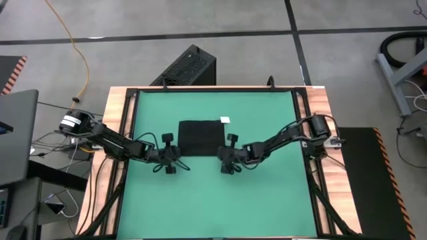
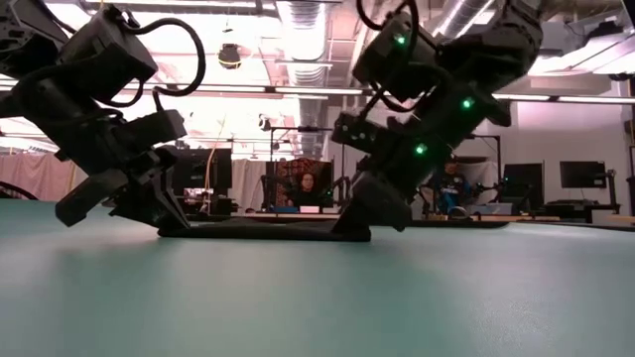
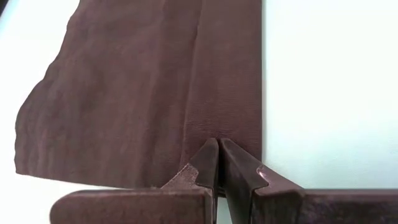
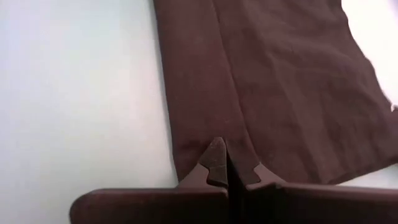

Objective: Roll towel
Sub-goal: Roll the black towel

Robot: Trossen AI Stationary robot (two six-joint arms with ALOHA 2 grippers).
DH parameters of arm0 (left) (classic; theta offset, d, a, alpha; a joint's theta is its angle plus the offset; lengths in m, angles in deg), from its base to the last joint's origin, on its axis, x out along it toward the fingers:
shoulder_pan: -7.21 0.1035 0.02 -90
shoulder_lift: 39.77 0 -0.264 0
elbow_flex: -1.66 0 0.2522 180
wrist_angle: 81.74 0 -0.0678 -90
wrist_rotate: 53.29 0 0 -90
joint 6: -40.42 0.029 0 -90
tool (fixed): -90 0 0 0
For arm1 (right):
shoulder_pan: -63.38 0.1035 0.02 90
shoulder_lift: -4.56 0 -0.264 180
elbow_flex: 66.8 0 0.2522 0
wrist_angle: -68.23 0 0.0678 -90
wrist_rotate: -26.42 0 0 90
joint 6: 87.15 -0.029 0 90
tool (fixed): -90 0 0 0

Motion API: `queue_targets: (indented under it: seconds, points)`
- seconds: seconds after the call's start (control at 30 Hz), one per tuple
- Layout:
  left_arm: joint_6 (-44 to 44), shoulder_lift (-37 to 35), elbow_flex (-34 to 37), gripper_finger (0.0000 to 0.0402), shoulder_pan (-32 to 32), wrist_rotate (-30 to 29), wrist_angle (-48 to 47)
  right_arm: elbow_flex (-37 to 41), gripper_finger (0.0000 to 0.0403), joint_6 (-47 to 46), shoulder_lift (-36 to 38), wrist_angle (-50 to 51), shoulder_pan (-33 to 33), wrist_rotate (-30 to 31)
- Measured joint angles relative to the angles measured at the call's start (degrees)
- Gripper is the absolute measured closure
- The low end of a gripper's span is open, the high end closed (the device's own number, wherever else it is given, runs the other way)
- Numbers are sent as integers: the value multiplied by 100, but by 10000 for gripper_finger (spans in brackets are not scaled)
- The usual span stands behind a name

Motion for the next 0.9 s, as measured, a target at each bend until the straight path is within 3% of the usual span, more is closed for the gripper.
queue_targets:
  seconds: [0.17, 0.4, 0.63, 0.77, 0.9]
  points:
    - [402, -205, -178, 395, -77, 78, -135, 264, 398, -185, 10, -285, -31, -76]
    - [1451, -1083, -558, 375, -378, 66, -1378, 278, 398, -202, 10, -282, -14, -85]
    - [1696, -1630, -439, 304, -431, 819, -1371, 281, 399, -185, 8, -266, -66, -199]
    - [2027, -1401, -355, 253, -426, 754, -1057, 283, 399, -166, 6, -260, -93, -243]
    - [2171, -1038, -340, 215, -425, 236, -1049, 283, 399, -181, 6, -260, -95, -253]
